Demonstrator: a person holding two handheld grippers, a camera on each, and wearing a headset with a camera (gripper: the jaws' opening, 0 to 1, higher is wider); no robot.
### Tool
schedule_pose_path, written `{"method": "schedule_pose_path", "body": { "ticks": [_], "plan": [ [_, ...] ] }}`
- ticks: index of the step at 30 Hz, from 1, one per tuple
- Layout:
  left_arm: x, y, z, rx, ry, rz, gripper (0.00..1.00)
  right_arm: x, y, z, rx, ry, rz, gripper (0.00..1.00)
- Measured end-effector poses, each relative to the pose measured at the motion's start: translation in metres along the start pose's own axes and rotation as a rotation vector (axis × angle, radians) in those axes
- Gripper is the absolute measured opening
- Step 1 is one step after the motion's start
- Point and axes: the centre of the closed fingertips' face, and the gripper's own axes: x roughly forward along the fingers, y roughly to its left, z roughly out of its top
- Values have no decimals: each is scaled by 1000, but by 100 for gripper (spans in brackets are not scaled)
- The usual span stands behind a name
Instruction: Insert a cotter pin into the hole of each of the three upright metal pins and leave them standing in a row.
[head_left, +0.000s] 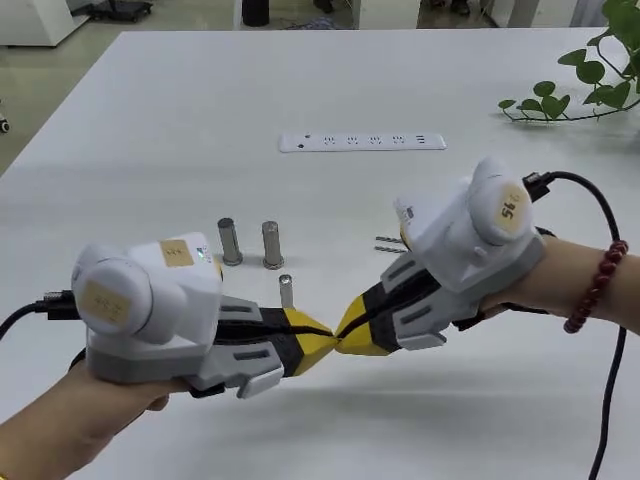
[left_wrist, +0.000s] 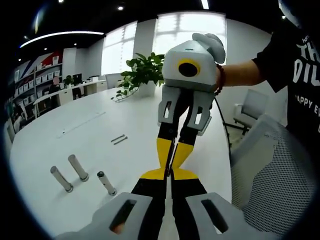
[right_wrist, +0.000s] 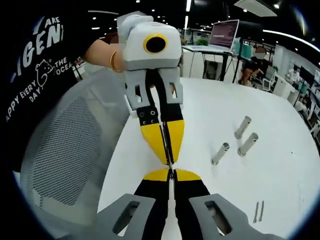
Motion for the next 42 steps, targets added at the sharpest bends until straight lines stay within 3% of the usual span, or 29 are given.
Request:
{"method": "schedule_pose_path", "body": {
  "ticks": [6, 14, 25, 29, 31, 35, 38, 42],
  "plan": [
    [3, 2, -2, 13, 10, 12, 0, 2, -2, -5, -78, 74, -11, 0],
    [5, 10, -7, 24, 29, 49, 0, 4, -8, -12, -64, 107, -16, 0],
    [-2, 38, -22, 16, 60, 186, 4, 4, -20, -30, 2, 215, -47, 0],
    [-6, 50, -24, 1, 54, 259, 5, 3, -27, -30, 24, 235, -57, 0],
    [-8, 59, -24, 26, 48, 310, 5, 2, -32, -30, 36, 252, -70, 0],
    [-10, 68, -26, 16, 51, 351, 8, 2, -43, -36, 98, 297, -91, 0],
    [-11, 71, -27, 12, 51, 368, 9, 2, -48, -39, 105, 320, -94, 0],
    [-13, 81, -29, 5, 47, 427, 12, 3, -52, -43, 80, 353, -97, 0]
  ]
}}
